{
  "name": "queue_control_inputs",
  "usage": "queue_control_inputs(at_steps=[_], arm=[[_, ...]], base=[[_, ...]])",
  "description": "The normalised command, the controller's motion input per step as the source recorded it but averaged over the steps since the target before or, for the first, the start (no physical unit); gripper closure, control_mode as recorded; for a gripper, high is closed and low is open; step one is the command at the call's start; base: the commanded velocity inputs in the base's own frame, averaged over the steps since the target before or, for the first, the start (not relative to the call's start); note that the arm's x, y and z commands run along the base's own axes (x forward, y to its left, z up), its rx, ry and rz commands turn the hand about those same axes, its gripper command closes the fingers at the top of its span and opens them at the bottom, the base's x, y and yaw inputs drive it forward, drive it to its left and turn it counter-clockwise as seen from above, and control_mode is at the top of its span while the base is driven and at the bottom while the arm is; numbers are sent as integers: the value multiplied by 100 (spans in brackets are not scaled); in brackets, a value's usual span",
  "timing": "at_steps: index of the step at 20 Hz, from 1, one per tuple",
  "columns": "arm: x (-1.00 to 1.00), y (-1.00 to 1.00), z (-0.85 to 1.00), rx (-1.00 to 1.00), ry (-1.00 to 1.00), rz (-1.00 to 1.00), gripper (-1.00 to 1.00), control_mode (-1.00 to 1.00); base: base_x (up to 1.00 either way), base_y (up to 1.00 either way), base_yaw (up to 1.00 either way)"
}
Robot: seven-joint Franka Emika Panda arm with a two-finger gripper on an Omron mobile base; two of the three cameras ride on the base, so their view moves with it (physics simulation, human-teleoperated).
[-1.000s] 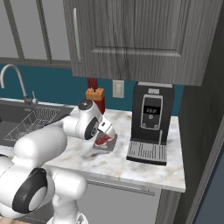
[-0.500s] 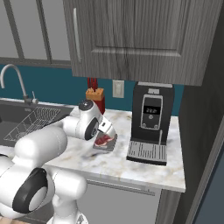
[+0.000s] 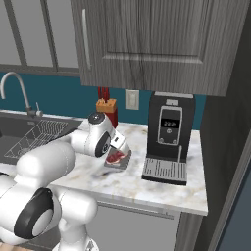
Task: Take the steak from the fridge and place it on the digital scale on the counter by the fridge. Wait a few seconds for a reading, then move it to the plate on the dining counter.
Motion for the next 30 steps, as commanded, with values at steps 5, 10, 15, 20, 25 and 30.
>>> queue_control_inputs(at_steps=[5,10,15,20,25,30], arm=[[0,0,-1,0,0,1,-100,-100],[0,0,-2,0,0,0,-100,-100],[0,0,0,0,0,1,-100,-100],[0,0,-1,0,0,1,-100,-100],[0,4,-5,0,0,1,-100,-100],[0,4,-10,0,0,1,-100,-100]], base=[[0,0,0],[0,0,0],[0,0,0],[0,0,0],[0,0,0],[0,0,0]])
